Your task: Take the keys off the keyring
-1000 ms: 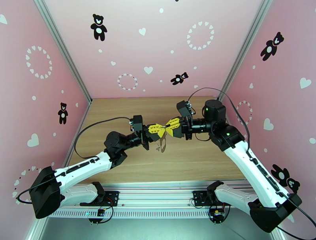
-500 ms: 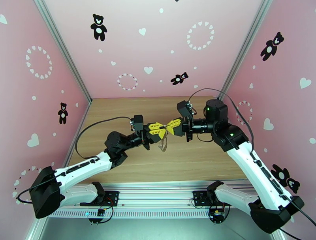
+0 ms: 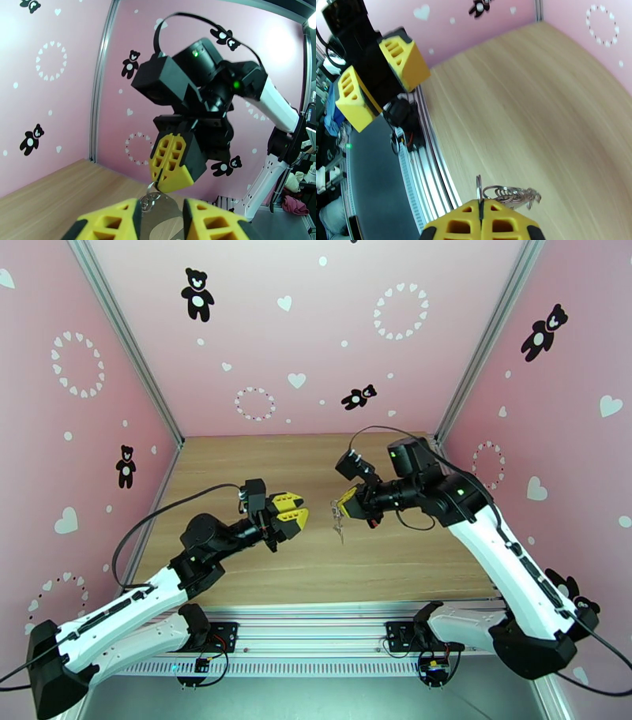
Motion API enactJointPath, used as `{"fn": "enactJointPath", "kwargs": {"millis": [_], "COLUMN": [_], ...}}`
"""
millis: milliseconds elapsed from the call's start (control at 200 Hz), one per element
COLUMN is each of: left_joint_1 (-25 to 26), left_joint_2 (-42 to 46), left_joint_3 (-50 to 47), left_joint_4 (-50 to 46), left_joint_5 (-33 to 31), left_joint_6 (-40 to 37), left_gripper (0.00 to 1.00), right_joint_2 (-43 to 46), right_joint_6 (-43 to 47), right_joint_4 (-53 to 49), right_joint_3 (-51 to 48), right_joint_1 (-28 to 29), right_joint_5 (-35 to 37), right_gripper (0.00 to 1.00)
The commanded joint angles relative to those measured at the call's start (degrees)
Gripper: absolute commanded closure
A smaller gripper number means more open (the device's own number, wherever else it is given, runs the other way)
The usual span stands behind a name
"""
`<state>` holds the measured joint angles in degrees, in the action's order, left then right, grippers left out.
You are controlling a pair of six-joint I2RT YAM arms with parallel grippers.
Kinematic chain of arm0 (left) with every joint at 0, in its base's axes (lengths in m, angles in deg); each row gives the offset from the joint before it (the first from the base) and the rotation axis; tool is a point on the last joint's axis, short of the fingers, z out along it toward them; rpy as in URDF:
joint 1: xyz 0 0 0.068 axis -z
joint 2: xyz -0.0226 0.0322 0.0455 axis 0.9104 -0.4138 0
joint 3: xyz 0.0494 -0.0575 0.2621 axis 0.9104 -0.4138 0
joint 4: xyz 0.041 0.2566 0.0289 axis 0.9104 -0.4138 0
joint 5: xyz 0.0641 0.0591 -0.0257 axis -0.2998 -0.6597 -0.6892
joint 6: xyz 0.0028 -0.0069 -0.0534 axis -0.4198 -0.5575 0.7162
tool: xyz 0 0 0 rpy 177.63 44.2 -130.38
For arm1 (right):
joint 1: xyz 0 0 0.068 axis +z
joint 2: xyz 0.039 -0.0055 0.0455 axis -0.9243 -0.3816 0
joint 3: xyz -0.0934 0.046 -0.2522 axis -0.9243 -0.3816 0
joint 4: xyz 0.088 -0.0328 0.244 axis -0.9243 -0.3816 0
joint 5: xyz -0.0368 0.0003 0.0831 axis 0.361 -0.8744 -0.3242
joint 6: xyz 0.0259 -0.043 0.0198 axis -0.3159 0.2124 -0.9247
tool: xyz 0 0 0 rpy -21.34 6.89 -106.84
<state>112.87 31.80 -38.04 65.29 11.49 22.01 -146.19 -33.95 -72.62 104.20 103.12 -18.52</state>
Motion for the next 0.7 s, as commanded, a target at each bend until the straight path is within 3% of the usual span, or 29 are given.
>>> {"fn": "enactJointPath", "kwargs": {"millis": [0, 295, 696], "left_joint_1": [-0.81, -2.84, -2.92], "left_joint_2": [-0.89, -5.72, -13.63], "left_joint_3": [-1.11, -1.31, 3.98], "left_joint_4": [-4.17, 3.01, 5.34], "left_joint_5": [1.62, 8.39, 17.36], "left_joint_6": [-1.34, 0.43, 1.69], "left_gripper": [0.64, 0.57, 0.56], "right_joint_2": [-2.19, -7.52, -9.81], "right_joint_6": [0.97, 3.59, 5.62], "right_joint_4": [-9.53, -17.59, -17.79], "right_joint_3": [5.00, 14.23, 15.93], "right_joint_1": [2.59, 5.68, 7.78], "right_joint_5": [6.97, 7.67, 8.22], "right_gripper": [1.00, 1.00, 1.00]}}
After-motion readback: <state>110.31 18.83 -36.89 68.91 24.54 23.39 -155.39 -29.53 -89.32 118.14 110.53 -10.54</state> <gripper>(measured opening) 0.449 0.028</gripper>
